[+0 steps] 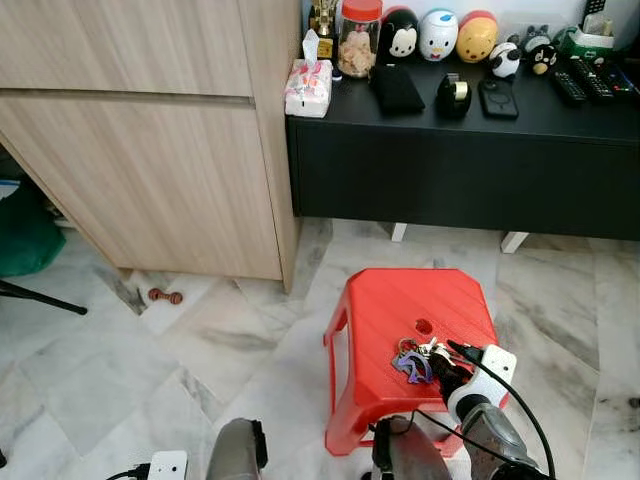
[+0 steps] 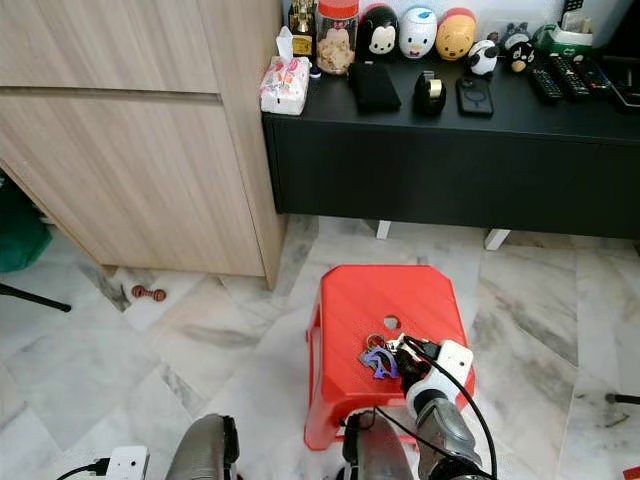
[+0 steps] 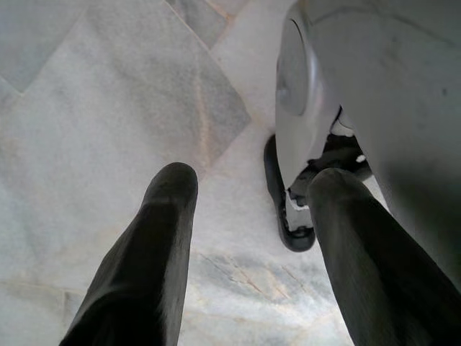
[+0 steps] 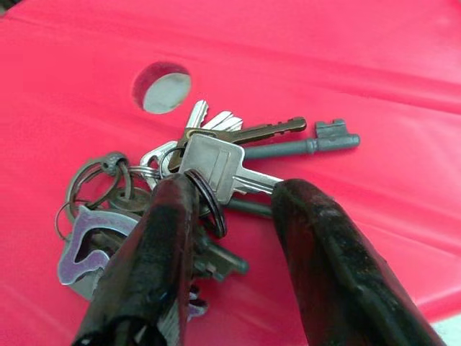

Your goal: Hang keys on a hook

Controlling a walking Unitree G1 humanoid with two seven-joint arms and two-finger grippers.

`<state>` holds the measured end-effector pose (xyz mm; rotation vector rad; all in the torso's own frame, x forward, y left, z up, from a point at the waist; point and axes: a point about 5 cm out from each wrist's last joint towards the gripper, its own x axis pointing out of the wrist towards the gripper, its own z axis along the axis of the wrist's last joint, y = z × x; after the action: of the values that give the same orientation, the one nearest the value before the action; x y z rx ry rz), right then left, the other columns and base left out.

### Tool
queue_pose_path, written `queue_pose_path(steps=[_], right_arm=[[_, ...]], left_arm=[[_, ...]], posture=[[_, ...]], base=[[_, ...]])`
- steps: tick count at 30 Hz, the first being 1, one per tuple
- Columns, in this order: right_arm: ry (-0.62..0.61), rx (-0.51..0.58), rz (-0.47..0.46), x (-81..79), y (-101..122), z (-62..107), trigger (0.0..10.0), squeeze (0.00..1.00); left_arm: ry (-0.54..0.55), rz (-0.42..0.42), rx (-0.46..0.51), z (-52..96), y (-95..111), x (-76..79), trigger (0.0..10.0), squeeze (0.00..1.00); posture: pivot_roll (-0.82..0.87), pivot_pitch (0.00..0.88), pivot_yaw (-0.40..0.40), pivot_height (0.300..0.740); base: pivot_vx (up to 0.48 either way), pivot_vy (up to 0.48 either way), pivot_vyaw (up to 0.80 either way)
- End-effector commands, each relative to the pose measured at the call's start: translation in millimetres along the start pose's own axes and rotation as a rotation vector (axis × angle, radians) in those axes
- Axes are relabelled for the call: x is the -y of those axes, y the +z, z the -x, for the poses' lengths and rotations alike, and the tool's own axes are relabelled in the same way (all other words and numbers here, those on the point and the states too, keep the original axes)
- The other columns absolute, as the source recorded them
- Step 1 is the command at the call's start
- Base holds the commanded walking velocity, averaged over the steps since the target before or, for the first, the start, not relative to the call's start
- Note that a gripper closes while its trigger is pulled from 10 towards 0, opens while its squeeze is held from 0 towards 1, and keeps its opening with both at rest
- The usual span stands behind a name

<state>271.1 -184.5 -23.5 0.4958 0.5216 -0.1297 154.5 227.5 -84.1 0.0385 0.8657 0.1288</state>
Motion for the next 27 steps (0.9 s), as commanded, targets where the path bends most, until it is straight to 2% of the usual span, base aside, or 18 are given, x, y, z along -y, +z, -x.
queue_pose_path(steps=[1, 18, 27], right_arm=[[-0.001, -0.067, -0.008, 0.8, -16.4, 3.8, 0.0, 0.00], [0.005, -0.048, 0.013, -1.2, -13.8, 3.0, 0.0, 0.00], [-0.011, -0.017, 0.087, 1.0, -9.0, 2.9, 0.0, 0.00]], left_arm=[[-0.005, 0.005, -0.023, 3.1, -9.6, 0.8, 10.0, 0.00], [-0.020, 0.005, -0.014, 0.6, -4.6, 8.0, 10.0, 0.00], [-0.018, 0.005, -0.008, -1.2, 0.1, 8.2, 10.0, 0.00]], posture=[[0.16, 0.220, -0.036, 0.615], [0.15, 0.210, -0.039, 0.615], [0.15, 0.189, -0.036, 0.615]], base=[[0.000, 0.000, 0.00], [0.000, 0.000, 0.00], [0.000, 0.000, 0.00]])
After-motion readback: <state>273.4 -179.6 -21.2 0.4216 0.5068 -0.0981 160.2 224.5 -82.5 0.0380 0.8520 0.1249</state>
